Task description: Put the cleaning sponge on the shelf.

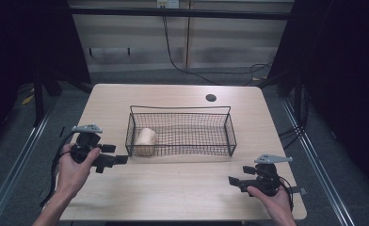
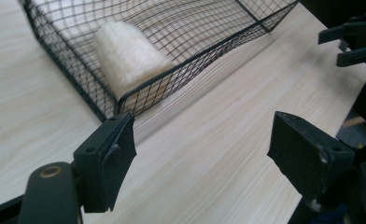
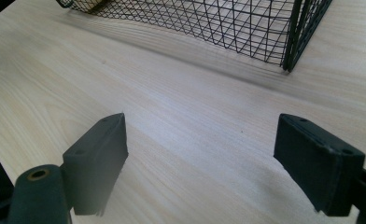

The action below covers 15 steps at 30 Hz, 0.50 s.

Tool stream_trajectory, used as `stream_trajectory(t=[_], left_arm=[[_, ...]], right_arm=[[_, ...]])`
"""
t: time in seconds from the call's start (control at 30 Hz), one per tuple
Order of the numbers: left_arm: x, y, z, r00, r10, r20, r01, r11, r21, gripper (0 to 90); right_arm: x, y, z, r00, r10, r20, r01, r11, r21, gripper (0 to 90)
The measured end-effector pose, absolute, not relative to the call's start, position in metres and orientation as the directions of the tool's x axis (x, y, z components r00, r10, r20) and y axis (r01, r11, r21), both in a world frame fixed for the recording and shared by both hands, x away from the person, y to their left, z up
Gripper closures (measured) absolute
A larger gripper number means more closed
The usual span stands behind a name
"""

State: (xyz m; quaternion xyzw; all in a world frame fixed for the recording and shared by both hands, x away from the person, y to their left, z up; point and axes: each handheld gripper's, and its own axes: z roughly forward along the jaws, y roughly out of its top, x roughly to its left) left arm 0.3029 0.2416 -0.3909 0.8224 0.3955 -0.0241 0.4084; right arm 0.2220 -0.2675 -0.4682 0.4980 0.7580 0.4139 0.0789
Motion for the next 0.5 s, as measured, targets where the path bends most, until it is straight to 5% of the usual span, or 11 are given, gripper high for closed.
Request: stream_trajectory(t=[0.5], left_arm=[[0.269,0.26,-0.436,0.62,0.692,-0.37,0.713,-0.299,0.635,18.3]], right_arm=[[0.223,-0.267,-0.47,-0.476,0.827,0.298,0.695,0.147,0.704,17.9]])
